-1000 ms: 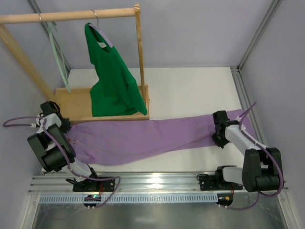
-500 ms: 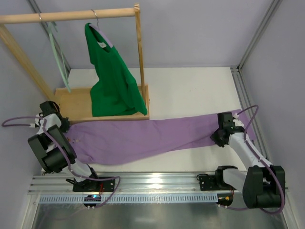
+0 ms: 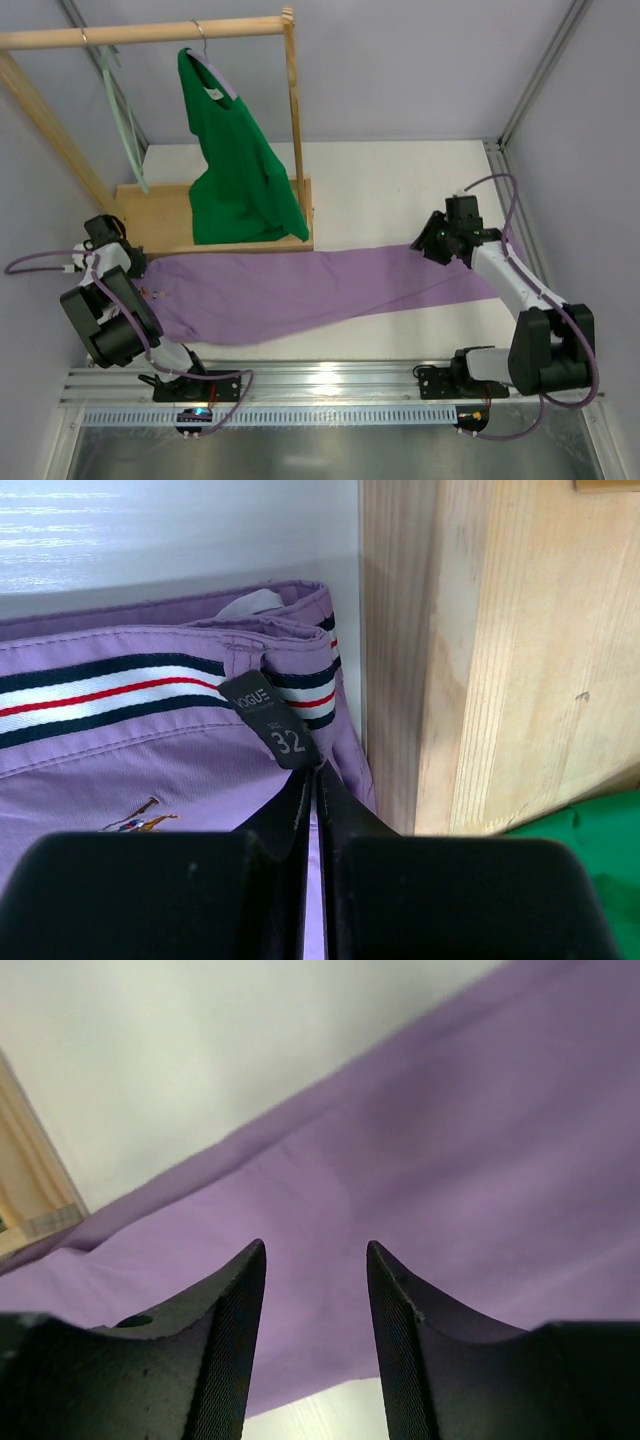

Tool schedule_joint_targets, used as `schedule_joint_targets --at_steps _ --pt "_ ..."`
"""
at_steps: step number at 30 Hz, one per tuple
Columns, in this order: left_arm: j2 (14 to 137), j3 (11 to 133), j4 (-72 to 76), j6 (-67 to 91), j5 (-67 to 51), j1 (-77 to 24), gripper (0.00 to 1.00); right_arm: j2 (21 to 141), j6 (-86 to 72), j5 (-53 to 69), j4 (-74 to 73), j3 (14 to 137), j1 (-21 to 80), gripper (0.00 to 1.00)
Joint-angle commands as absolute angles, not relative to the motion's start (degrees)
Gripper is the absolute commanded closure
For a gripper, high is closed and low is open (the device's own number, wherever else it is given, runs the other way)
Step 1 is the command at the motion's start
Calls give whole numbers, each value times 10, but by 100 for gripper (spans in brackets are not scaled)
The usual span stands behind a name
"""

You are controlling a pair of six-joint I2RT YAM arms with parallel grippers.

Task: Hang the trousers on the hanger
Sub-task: Fold the trousers

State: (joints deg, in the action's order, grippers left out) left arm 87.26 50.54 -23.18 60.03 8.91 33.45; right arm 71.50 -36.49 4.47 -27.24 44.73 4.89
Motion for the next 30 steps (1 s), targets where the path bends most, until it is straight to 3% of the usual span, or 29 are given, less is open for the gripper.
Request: schedule_joint_targets --at_steps 1,16,22,30 --pt "877 511 -227 609 115 337 99 776 -302 85 -200 523 84 51" --pt "882 515 -250 594 157 333 100 1101 -359 116 -91 722 235 52" --pt "885 539 -306 587 201 333 100 1114 -369 91 -114 708 270 53" --pt "872 541 -352 584 246 334 100 1047 -373 80 -91 591 295 53"
